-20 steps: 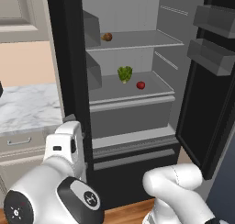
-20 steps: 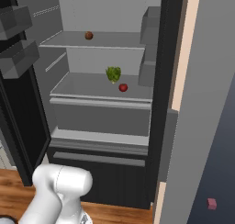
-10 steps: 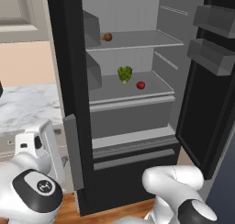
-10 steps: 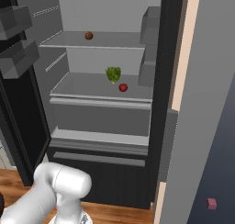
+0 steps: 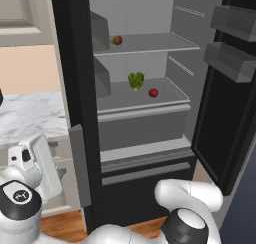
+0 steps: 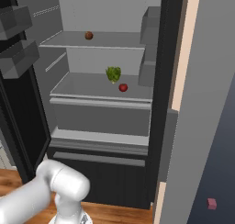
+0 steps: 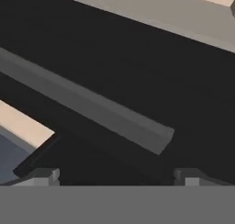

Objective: Place the tomato in the correct fridge rack based on whether it is a fruit or vegetable. Finally, close the fridge door.

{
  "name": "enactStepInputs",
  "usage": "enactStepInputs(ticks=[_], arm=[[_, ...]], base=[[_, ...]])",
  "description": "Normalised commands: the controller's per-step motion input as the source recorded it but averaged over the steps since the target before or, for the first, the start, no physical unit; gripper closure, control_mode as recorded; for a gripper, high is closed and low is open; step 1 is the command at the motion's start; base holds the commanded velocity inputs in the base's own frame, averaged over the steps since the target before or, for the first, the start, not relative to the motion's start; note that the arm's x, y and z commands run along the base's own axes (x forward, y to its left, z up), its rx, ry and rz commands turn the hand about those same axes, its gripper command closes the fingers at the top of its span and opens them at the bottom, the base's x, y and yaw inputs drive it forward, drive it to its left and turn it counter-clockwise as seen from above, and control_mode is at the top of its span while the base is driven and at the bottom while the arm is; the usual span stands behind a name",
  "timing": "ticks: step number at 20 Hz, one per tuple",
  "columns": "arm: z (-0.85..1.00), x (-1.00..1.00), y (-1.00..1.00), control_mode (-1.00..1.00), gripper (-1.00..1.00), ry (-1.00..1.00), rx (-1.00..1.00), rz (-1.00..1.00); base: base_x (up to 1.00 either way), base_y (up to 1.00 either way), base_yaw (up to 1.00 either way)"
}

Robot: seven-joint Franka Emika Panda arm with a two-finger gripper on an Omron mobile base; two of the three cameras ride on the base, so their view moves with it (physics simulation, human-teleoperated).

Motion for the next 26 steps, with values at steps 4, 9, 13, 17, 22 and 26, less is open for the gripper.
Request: enactStepInputs(ticks=[4,9,13,17,22,26], arm=[[-0.28,0.35,0.23,-1.00,-1.00,0.01,-0.06,-0.07],[-0.26,0.32,0.23,-1.00,-1.00,0.00,-0.09,-0.10],[-0.24,0.39,0.03,-1.00,-1.00,0.00,-0.05,-0.13],[-0.19,0.58,0.00,-1.00,-1.00,0.00,-0.02,-0.16],[-0.01,0.50,-0.05,-1.00,-1.00,0.00,0.00,-0.20],[-0.11,0.42,-0.34,-1.00,-1.00,0.00,0.00,-0.22]], base=[[0.00,0.00,0.00],[0.00,0.00,0.00],[0.00,0.00,0.00],[0.00,0.00,0.00],[0.00,0.00,0.00],[0.00,0.00,0.00]])
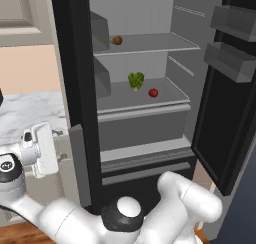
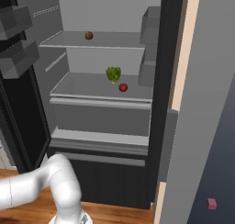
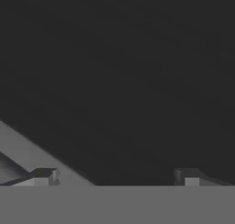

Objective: Place the tomato in the correct fridge rack based on whether it is a fruit or vegetable. Finally, close the fridge door.

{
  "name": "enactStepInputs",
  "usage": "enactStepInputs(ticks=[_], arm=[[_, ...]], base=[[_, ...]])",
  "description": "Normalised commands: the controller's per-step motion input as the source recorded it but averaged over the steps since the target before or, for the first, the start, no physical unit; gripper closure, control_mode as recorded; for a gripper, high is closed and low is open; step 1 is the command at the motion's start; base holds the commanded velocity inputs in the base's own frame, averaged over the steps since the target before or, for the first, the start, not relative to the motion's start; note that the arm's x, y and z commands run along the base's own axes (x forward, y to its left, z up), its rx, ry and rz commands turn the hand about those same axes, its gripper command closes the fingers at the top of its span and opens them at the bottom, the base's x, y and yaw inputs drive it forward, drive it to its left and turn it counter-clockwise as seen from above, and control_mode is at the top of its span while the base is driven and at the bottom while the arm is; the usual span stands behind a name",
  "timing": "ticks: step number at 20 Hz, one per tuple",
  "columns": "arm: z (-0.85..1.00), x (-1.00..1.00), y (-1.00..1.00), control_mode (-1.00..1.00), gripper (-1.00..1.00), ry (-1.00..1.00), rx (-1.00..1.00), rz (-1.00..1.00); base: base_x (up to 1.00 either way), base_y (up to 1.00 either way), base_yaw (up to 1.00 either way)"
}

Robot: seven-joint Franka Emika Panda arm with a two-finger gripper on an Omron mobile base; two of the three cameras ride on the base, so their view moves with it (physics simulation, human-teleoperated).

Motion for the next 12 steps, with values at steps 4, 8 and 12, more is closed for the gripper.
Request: enactStepInputs(ticks=[4,8,12], arm=[[-0.07,0.21,-0.70,-1.00,-1.00,0.00,0.00,-0.20],[-0.06,0.26,-0.66,-1.00,-1.00,0.00,0.00,-0.20],[-0.11,0.04,-0.82,-1.00,-1.00,-0.02,0.00,-0.19]], base=[[0.00,0.00,0.00],[0.00,0.00,0.00],[0.00,0.00,0.00]])
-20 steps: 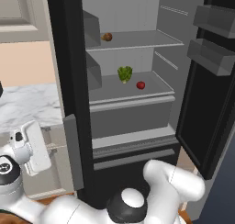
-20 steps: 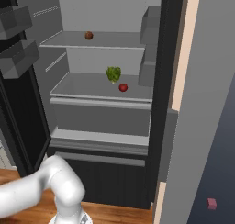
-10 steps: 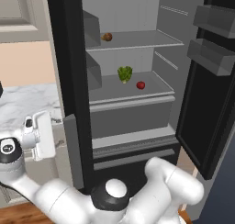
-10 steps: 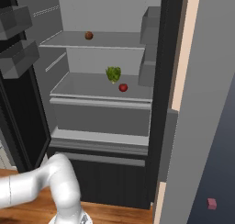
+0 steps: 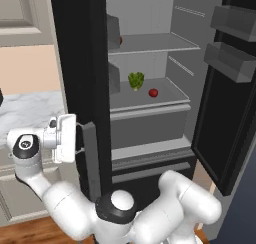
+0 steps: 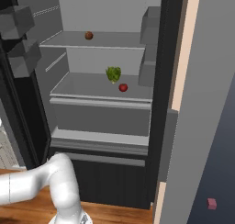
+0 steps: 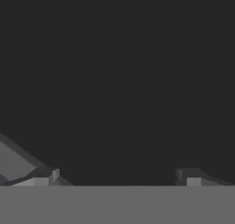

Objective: Place the tomato in the correct fridge rack based on whether it is a fruit or vegetable. Finally, close the fridge door.

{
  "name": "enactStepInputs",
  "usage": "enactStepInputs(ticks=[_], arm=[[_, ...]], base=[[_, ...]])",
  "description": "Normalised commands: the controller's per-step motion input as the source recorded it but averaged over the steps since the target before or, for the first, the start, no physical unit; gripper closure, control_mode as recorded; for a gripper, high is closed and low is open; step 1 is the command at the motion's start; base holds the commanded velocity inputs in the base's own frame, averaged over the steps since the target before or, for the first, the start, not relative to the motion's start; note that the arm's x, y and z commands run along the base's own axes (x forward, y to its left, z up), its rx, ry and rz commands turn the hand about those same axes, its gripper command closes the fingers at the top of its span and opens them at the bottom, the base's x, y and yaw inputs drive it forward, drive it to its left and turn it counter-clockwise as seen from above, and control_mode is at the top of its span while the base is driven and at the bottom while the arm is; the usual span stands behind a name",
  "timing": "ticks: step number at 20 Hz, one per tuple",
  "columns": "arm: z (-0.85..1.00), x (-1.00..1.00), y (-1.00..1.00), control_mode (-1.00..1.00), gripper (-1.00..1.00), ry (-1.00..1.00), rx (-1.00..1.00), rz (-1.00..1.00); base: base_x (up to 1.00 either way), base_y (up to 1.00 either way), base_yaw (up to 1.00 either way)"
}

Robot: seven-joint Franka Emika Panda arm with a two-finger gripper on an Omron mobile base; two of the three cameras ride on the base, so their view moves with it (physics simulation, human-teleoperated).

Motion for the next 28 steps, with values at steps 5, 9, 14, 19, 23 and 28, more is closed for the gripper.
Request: enactStepInputs(ticks=[5,9,14,19,23,28], arm=[[-0.21,0.00,-1.00,-1.00,-1.00,-0.10,0.04,-0.14],[-0.06,0.18,-0.81,-1.00,-1.00,-0.14,0.11,0.00],[0.00,0.26,-0.53,-1.00,-1.00,-0.21,0.14,0.16],[0.00,0.39,-0.45,-1.00,-1.00,-0.17,0.13,0.28],[0.00,0.57,-0.51,-1.00,-1.00,-0.22,0.14,0.35],[0.00,0.76,-0.53,-1.00,-1.00,-0.14,0.14,0.38]], base=[[0.00,0.00,0.00],[0.00,0.00,0.00],[0.00,0.00,0.00],[0.00,0.00,0.00],[0.00,0.00,0.00],[0.00,0.00,0.00]])
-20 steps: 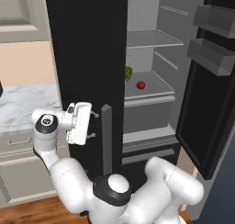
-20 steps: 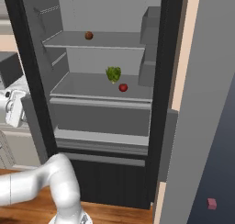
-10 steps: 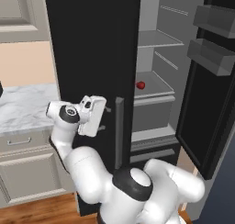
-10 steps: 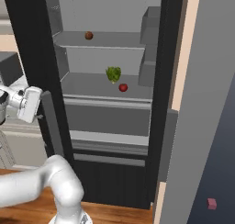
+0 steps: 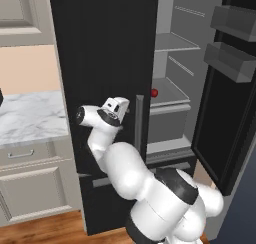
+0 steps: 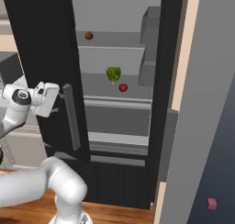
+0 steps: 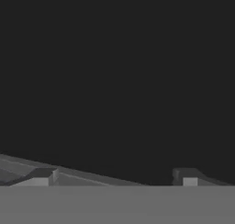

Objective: Place the tomato in the correct fridge rack based on whether it is a fruit or vegetable. Finally, close the fridge door.

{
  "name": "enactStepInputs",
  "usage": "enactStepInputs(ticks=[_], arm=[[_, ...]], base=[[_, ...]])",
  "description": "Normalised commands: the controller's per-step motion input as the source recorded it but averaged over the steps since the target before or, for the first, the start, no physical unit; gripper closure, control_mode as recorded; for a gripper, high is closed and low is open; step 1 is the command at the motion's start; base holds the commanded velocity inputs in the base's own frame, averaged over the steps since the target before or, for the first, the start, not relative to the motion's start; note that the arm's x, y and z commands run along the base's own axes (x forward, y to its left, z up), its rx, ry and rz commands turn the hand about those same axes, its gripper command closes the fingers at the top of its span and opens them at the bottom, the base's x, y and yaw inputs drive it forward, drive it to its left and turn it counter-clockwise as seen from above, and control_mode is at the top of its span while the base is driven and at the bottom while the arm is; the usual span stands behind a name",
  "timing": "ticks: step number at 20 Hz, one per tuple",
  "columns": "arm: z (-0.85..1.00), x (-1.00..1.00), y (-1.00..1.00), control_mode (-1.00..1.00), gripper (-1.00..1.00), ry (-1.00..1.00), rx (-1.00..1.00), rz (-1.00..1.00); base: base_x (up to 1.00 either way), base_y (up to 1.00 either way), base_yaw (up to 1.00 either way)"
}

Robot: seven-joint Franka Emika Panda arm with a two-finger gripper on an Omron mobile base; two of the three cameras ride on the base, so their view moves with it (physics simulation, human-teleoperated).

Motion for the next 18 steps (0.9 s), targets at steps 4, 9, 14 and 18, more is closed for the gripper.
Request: enactStepInputs(ticks=[4,9,14,18], arm=[[0.00,0.83,-0.46,-1.00,-1.00,-0.06,0.12,0.40],[0.00,0.79,-0.31,-1.00,-1.00,-0.01,0.05,0.39],[0.00,0.76,-0.14,-1.00,-1.00,0.00,0.00,0.38],[0.00,0.48,0.00,-1.00,-1.00,0.00,0.00,0.31]], base=[[0.00,0.00,0.00],[0.00,0.00,0.00],[0.00,0.00,0.00],[0.00,0.00,0.00]])
